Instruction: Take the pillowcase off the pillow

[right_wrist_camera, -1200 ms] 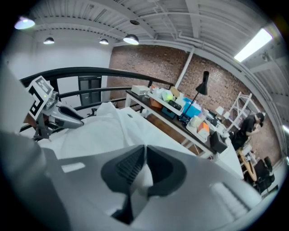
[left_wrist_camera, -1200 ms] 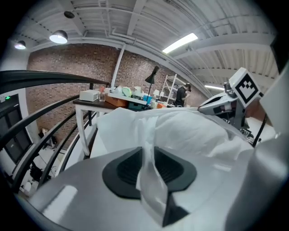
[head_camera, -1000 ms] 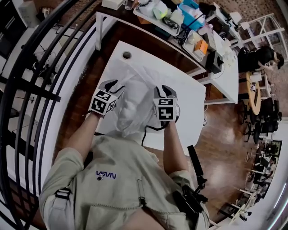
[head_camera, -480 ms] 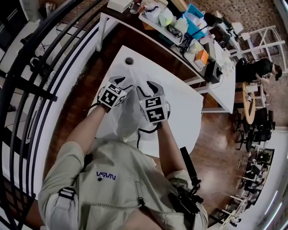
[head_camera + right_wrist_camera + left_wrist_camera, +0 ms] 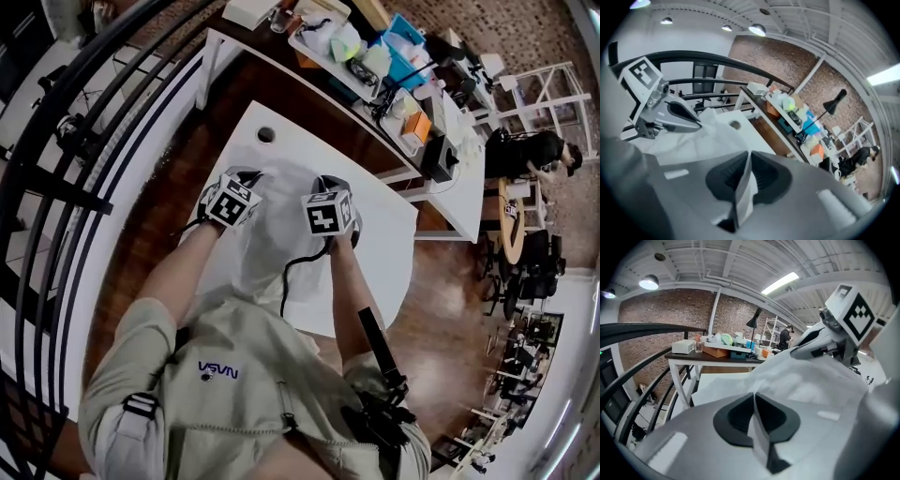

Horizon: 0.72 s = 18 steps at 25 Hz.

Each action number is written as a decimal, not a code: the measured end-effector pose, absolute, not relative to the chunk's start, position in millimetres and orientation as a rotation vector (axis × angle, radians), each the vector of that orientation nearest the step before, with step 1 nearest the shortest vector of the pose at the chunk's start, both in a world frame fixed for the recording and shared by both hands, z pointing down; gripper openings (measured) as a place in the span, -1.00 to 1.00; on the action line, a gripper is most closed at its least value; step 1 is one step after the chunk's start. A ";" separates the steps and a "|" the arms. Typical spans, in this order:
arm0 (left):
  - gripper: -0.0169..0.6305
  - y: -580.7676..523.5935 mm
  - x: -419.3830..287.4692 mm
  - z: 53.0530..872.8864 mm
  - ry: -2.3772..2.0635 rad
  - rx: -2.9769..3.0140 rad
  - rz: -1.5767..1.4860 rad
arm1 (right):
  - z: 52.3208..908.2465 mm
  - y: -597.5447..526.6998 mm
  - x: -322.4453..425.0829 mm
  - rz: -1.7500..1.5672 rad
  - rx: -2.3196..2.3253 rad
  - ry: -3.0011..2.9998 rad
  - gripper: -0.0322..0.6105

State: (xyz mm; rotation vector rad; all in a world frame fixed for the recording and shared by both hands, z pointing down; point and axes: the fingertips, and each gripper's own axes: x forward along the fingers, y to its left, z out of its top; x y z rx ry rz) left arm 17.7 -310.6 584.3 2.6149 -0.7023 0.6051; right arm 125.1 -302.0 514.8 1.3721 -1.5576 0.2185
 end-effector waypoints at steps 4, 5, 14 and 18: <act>-0.91 -319.9 8.0 590.5 -0.763 2.608 0.573 | 516.5 -295.3 164.0 0.343 1.504 -1.565 -0.88; -0.91 -319.7 8.5 593.5 -0.771 2.597 0.567 | 522.4 -290.7 172.2 0.378 1.522 -1.560 -0.88; -0.91 -313.2 12.1 605.0 -0.755 2.548 0.556 | 528.7 -288.3 161.5 0.451 1.486 -1.716 -0.51; -0.91 -313.2 12.8 601.1 -0.765 2.560 0.559 | 502.8 -296.5 127.6 0.387 1.438 -1.859 -0.23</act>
